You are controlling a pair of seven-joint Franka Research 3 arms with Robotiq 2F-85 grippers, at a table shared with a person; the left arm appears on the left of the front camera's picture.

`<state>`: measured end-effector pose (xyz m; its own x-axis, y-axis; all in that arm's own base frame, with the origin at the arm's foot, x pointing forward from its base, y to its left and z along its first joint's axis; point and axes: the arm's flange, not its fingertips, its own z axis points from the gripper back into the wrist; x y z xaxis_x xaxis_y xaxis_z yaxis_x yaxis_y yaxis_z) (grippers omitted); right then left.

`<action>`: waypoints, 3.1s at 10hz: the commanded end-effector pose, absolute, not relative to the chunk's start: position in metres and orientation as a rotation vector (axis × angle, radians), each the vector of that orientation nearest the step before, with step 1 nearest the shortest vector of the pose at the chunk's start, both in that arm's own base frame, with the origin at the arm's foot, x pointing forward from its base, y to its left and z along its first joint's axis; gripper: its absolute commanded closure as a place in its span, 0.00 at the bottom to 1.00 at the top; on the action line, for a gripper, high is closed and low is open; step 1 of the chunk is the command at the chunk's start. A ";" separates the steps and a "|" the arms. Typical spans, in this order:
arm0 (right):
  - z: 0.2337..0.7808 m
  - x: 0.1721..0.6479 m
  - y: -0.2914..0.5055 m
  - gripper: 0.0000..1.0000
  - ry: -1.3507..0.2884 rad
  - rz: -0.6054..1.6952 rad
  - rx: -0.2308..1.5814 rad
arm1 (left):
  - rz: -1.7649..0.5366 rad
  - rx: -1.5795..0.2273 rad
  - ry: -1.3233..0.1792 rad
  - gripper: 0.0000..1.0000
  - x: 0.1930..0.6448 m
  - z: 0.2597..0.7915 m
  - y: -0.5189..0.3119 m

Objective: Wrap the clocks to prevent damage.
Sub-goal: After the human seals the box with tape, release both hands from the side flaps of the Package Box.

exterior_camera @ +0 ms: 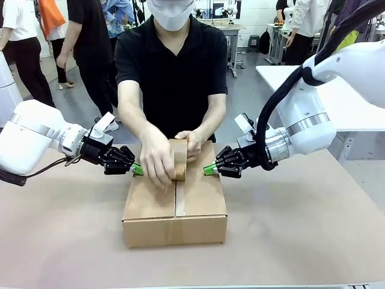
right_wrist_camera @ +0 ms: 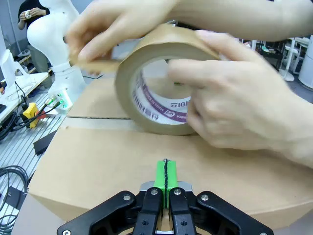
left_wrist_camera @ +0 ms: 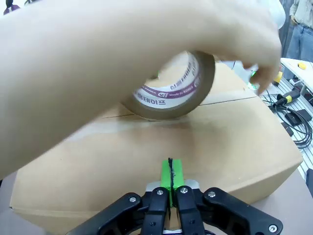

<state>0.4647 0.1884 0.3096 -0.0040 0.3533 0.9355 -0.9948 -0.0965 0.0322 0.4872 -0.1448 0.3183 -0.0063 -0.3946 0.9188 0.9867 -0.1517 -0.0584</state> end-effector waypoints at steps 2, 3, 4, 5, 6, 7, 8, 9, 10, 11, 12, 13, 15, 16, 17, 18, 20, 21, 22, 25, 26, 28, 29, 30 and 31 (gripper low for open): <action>0.307 0.464 0.189 0.99 -0.883 1.406 1.008 | -1.469 -1.022 -0.803 1.00 0.487 0.317 -0.145; 0.307 0.464 0.189 0.99 -0.883 1.406 1.008 | -1.469 -1.022 -0.803 1.00 0.487 0.317 -0.145; 0.307 0.464 0.189 0.99 -0.883 1.406 1.008 | -1.469 -1.022 -0.803 1.00 0.487 0.317 -0.145; 0.307 0.464 0.189 0.99 -0.883 1.406 1.008 | -1.469 -1.022 -0.803 1.00 0.487 0.317 -0.145; 0.307 0.464 0.189 0.99 -0.883 1.406 1.008 | -1.469 -1.022 -0.803 1.00 0.487 0.317 -0.145; 0.307 0.464 0.189 0.99 -0.883 1.406 1.008 | -1.469 -1.022 -0.803 1.00 0.487 0.317 -0.145; 0.307 0.464 0.189 0.99 -0.883 1.406 1.008 | -1.469 -1.022 -0.803 1.00 0.487 0.317 -0.145; 0.307 0.464 0.189 0.99 -0.883 1.406 1.008 | -1.469 -1.022 -0.803 1.00 0.487 0.317 -0.145; 0.307 0.464 0.189 0.99 -0.883 1.406 1.008 | -1.469 -1.022 -0.803 1.00 0.487 0.317 -0.145; 0.307 0.464 0.189 0.99 -0.883 1.406 1.008 | -1.469 -1.022 -0.803 1.00 0.487 0.317 -0.145; 0.307 0.464 0.189 0.99 -0.883 1.406 1.008 | -1.469 -1.022 -0.803 1.00 0.487 0.317 -0.145; 0.307 0.464 0.189 0.99 -0.883 1.406 1.008 | -1.469 -1.022 -0.803 1.00 0.487 0.317 -0.145; 0.307 0.464 0.189 0.99 -0.883 1.406 1.008 | -1.469 -1.022 -0.803 1.00 0.487 0.317 -0.145; 0.307 0.464 0.189 0.99 -0.883 1.406 1.008 | -1.469 -1.022 -0.803 1.00 0.487 0.317 -0.145; 0.307 0.464 0.189 0.99 -0.883 1.406 1.008 | -1.469 -1.022 -0.803 1.00 0.487 0.317 -0.145; 0.307 0.464 0.189 0.99 -0.883 1.406 1.008 | -1.469 -1.022 -0.803 1.00 0.487 0.317 -0.145; 0.307 0.464 0.189 0.99 -0.883 1.406 1.008 | -1.469 -1.022 -0.803 1.00 0.487 0.317 -0.145; 0.307 0.464 0.189 0.99 -0.883 1.406 1.008 | -1.469 -1.022 -0.803 1.00 0.487 0.317 -0.145; 0.307 0.464 0.189 0.99 -0.883 1.406 1.008 | -1.469 -1.022 -0.803 1.00 0.487 0.317 -0.145; 0.307 0.464 0.189 0.99 -0.883 1.406 1.008 | -1.469 -1.022 -0.803 1.00 0.487 0.317 -0.145; 0.307 0.464 0.189 0.99 -0.883 1.406 1.008 | -1.469 -1.022 -0.803 1.00 0.487 0.317 -0.145; 0.307 0.464 0.189 0.99 -0.883 1.406 1.008 | -1.469 -1.022 -0.803 1.00 0.487 0.317 -0.145; 0.307 0.464 0.189 0.99 -0.883 1.406 1.008 | -1.469 -1.022 -0.803 1.00 0.487 0.317 -0.145; 0.307 0.464 0.189 0.99 -0.883 1.406 1.008 | -1.469 -1.022 -0.803 1.00 0.487 0.317 -0.145; 0.307 0.464 0.189 0.99 -0.883 1.406 1.008 | -1.469 -1.022 -0.803 1.00 0.487 0.317 -0.145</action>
<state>0.4647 0.1884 0.3093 -0.0034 0.3535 0.9354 -0.9948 -0.0963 0.0328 0.4871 -0.1448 0.3179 -0.0057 -0.3951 0.9186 0.9866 -0.1518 -0.0591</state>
